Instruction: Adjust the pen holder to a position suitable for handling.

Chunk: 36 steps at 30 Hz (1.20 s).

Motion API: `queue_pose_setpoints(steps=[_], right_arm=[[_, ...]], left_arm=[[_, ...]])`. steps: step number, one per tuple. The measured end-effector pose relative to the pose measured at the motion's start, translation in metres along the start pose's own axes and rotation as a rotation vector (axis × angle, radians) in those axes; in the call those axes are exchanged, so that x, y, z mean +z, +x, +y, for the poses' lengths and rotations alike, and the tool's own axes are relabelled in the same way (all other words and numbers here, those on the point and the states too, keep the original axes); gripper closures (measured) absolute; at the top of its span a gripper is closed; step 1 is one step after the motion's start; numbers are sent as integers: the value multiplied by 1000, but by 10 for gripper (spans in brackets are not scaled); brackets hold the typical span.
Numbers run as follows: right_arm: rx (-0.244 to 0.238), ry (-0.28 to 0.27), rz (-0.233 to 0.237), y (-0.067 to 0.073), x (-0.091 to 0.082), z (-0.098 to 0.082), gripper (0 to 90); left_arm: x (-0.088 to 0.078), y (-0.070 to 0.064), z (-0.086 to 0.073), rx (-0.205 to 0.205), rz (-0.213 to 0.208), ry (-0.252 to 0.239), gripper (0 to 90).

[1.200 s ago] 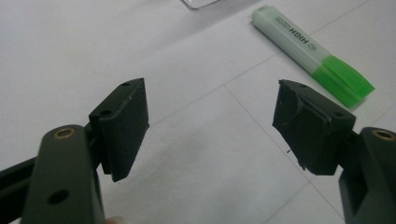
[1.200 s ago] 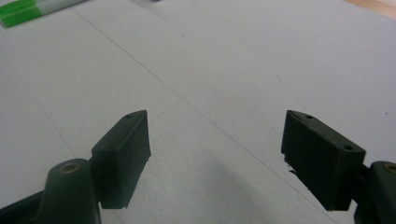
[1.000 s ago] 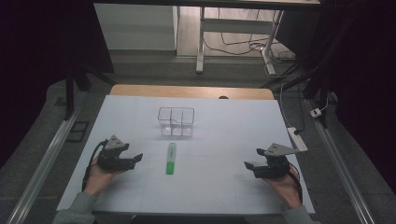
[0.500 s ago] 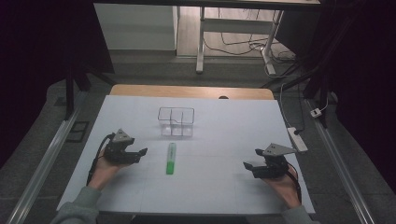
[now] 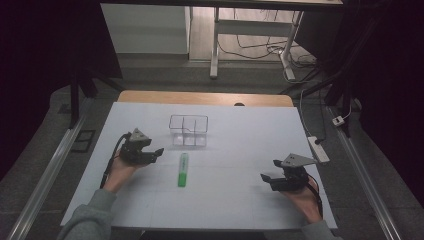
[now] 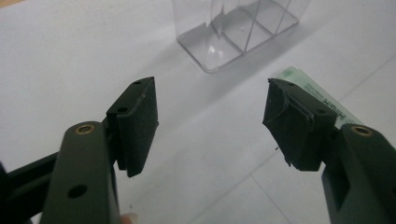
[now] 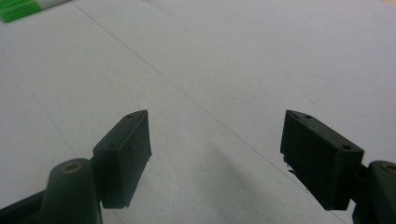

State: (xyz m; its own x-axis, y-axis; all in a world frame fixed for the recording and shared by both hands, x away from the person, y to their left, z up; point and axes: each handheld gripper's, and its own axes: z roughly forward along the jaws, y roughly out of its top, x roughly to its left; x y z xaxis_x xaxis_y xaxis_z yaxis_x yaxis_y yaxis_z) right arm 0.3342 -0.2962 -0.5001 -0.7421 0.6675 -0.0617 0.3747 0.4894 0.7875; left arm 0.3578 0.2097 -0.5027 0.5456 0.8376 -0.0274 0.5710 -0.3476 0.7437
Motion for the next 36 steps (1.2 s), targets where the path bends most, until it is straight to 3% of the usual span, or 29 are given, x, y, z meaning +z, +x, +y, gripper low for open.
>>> queue_pose_setpoints(steps=[12,23,36], right_arm=[[5,6,-2,-1,1,-1,246],[6,8,-7,-1,2,-1,247],[3,19,-3,-1,3,-2,246]], left_arm=[[20,11,22,5,12,-4,476],[38,22,28,-34,-16,-18,888],[63,23,36,-30,-51,6,892]])
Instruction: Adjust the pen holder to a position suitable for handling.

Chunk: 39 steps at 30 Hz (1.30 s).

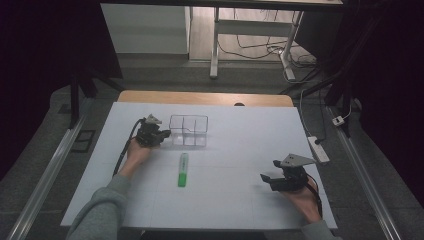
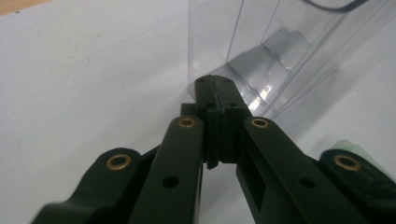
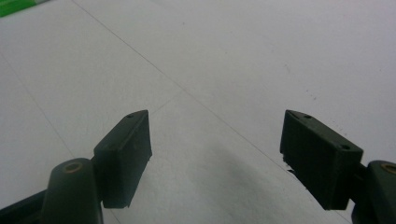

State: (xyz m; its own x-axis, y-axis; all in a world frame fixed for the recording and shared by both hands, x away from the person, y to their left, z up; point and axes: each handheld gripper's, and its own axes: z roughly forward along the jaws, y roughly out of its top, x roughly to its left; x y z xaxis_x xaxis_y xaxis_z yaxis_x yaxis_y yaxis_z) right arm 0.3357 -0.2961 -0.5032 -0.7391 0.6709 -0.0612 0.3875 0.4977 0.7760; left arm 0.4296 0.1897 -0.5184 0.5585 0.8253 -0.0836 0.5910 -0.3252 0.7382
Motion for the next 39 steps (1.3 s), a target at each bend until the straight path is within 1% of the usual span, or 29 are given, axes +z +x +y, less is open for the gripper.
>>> queue_pose_setpoints(steps=[6,8,15,21,22,25,32,35,39], right_arm=[[-1,4,1,0,1,0,246],[-1,5,-1,0,1,0,246],[-1,9,0,1,2,0,246],[0,17,1,0,3,-1,246],[-2,15,-4,1,3,-2,246],[1,18,1,0,3,-2,246],[4,20,-3,0,3,-2,246],[4,23,-2,-1,3,-2,246],[5,22,-1,0,4,-3,246]], left_arm=[[3,2,1,-12,2,1,892],[4,1,2,-17,-9,-2,891],[12,-9,8,9,-25,-1,891],[20,-14,13,13,-40,5,891],[21,-15,14,15,-43,6,891],[25,-20,17,19,-50,8,891],[33,-31,22,51,-67,18,891],[34,-33,23,56,-69,19,891],[35,-33,24,53,-71,18,891]])
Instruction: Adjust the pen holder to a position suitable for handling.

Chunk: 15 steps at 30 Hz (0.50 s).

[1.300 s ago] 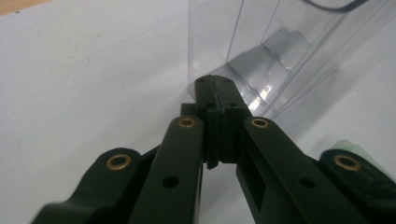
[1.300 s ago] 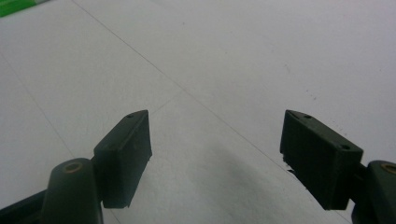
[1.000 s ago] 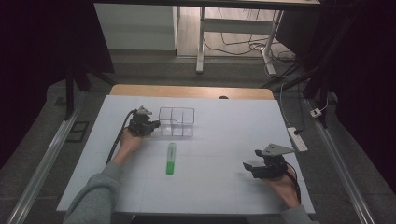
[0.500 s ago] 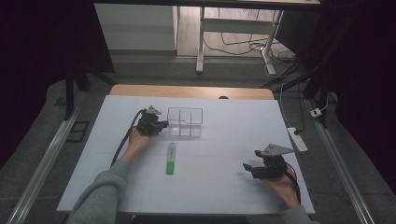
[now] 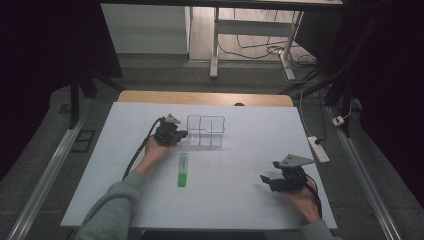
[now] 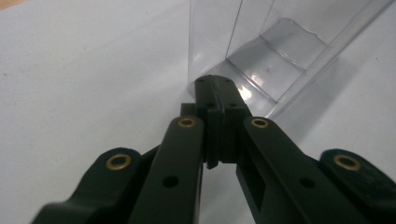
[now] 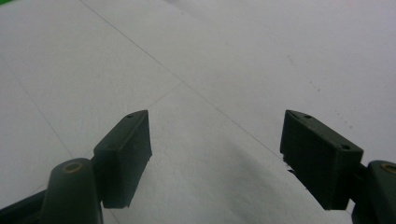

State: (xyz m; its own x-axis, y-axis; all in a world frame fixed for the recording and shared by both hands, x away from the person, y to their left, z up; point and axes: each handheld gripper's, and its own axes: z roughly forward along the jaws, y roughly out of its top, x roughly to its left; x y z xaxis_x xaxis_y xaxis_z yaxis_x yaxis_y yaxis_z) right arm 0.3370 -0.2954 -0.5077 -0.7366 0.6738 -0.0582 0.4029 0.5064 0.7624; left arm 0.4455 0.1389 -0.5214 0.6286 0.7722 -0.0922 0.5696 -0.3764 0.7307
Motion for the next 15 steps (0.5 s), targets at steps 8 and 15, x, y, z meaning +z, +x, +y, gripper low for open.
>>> queue_pose_setpoints(steps=[8,15], right_arm=[[0,1,-3,0,-1,0,246],[2,-1,-4,-1,-2,-1,246]], left_arm=[[-5,2,0,7,2,-2,891],[-31,2,-1,2,-6,-34,891]])
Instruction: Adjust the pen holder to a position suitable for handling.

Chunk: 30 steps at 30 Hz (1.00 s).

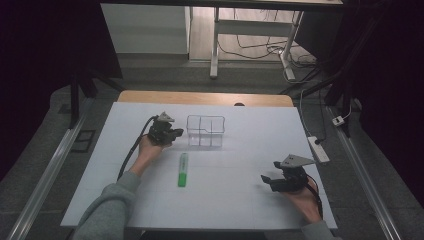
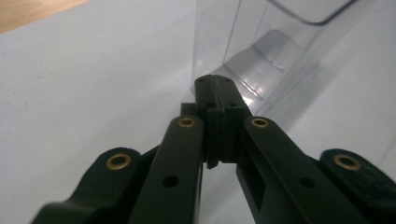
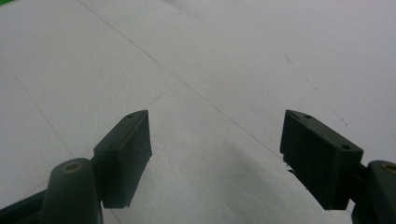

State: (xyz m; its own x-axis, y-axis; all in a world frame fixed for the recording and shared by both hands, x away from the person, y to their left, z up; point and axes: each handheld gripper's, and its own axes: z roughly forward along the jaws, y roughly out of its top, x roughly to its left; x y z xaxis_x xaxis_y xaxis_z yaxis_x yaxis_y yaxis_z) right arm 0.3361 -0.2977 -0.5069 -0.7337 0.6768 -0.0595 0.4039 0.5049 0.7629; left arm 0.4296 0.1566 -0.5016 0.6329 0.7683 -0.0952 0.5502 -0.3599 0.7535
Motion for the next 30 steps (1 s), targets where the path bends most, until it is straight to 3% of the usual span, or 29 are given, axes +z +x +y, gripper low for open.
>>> queue_pose_setpoints(steps=[8,20,25,30], right_arm=[[-4,-6,4,2,0,1,246],[4,-14,11,0,-1,1,248],[8,-22,0,0,-3,0,248],[4,-19,-5,0,-5,1,247]], left_arm=[[-27,-6,-6,-11,-17,-36,891],[-59,-30,-13,37,-42,-37,887],[-65,-34,-17,51,-55,-25,813],[-69,-38,-16,43,-58,7,616]])
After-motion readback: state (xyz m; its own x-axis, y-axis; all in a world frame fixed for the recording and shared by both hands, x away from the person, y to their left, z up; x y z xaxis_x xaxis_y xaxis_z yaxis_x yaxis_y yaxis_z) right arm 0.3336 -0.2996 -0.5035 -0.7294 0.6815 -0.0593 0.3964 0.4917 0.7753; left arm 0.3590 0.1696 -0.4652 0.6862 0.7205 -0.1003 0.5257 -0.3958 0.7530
